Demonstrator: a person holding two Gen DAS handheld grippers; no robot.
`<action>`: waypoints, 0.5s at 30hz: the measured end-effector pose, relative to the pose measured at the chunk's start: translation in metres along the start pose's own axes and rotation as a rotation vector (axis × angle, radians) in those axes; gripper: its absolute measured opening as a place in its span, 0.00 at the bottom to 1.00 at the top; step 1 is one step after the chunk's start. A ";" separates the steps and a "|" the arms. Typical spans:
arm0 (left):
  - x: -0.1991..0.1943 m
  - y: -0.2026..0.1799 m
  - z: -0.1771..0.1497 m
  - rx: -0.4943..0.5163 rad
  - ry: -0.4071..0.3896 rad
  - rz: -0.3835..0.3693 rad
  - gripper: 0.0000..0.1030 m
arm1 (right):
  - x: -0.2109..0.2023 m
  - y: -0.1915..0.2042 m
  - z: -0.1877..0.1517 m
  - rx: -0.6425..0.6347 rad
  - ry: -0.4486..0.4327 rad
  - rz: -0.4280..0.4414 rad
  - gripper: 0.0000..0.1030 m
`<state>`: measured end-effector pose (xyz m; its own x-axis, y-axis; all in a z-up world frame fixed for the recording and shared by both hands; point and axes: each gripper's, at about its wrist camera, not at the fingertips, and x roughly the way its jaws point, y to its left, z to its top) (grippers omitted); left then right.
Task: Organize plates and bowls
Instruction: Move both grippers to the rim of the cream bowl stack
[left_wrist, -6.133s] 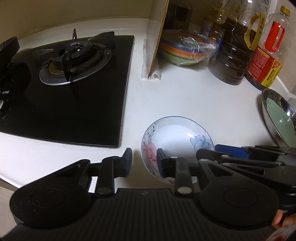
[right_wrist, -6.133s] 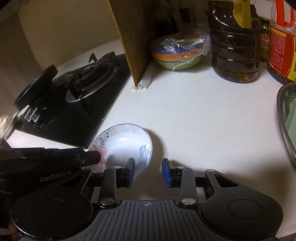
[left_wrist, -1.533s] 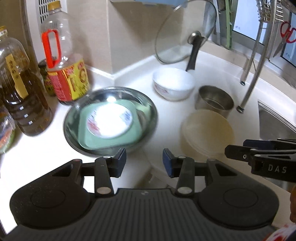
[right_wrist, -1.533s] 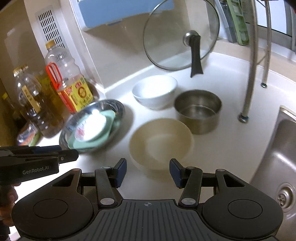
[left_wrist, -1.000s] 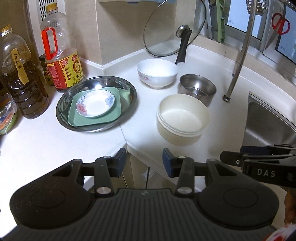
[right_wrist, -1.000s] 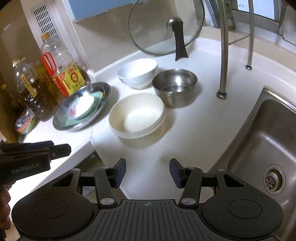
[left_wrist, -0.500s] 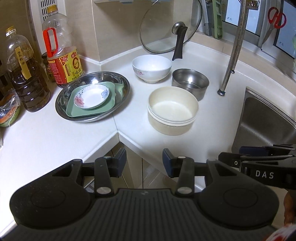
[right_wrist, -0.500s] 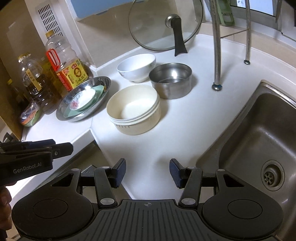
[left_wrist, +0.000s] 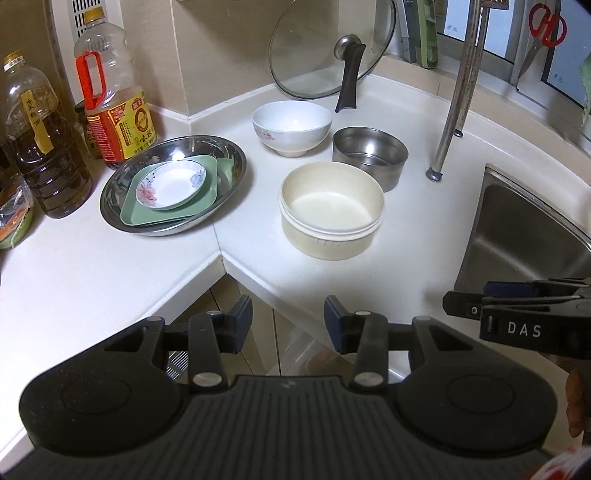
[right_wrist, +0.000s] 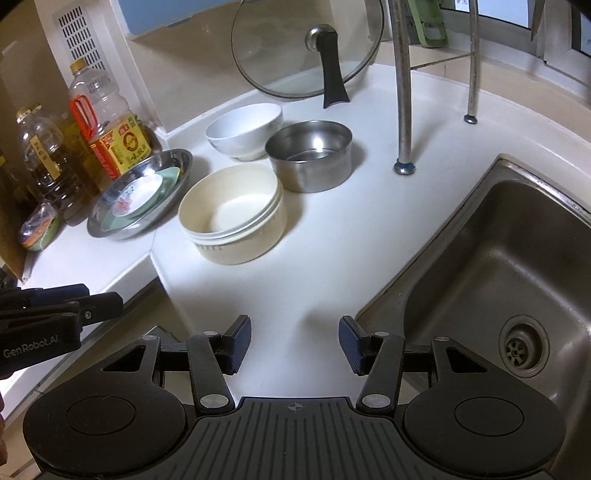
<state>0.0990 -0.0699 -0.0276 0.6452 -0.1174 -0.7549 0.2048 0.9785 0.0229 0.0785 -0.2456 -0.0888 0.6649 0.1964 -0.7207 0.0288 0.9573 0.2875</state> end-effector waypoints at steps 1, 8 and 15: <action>0.002 0.001 0.002 -0.001 0.000 -0.003 0.39 | 0.001 -0.001 0.002 0.005 -0.004 -0.002 0.52; 0.022 0.011 0.020 -0.006 -0.013 -0.042 0.39 | 0.012 0.000 0.023 0.035 -0.060 0.002 0.52; 0.056 0.018 0.047 -0.006 -0.013 -0.085 0.39 | 0.037 0.008 0.050 0.047 -0.092 0.020 0.52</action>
<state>0.1731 -0.0671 -0.0384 0.6351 -0.2027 -0.7453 0.2554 0.9658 -0.0451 0.1404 -0.2413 -0.0819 0.7315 0.1930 -0.6540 0.0483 0.9420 0.3320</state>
